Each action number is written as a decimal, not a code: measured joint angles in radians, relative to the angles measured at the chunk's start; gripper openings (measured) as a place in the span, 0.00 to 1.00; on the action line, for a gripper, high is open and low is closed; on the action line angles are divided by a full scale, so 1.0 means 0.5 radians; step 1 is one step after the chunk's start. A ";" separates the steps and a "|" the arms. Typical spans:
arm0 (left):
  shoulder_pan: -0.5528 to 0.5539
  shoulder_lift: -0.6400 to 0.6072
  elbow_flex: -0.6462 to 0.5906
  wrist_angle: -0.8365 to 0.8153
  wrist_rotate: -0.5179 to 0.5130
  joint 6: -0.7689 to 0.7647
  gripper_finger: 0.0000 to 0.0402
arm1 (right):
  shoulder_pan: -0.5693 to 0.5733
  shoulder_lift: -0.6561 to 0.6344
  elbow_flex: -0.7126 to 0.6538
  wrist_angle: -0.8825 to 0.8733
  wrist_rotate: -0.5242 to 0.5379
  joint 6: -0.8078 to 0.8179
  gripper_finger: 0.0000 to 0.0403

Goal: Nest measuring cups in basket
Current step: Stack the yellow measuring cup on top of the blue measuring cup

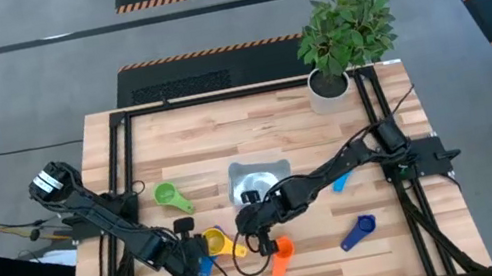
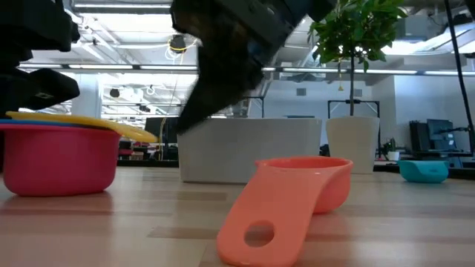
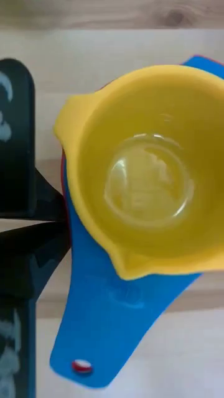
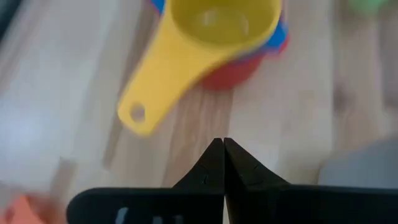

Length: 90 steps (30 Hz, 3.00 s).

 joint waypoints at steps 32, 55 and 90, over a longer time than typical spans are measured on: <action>0.079 0.001 0.000 0.576 -0.147 0.158 0.00 | 0.058 0.000 -0.017 0.243 -0.227 -0.019 0.02; 0.050 0.072 0.002 0.615 0.002 -0.215 0.00 | 0.072 -0.053 -0.019 -0.271 0.061 0.049 0.02; 0.339 0.398 0.120 1.008 0.372 -0.146 0.00 | 0.081 0.067 0.024 -0.090 -0.271 -0.006 0.03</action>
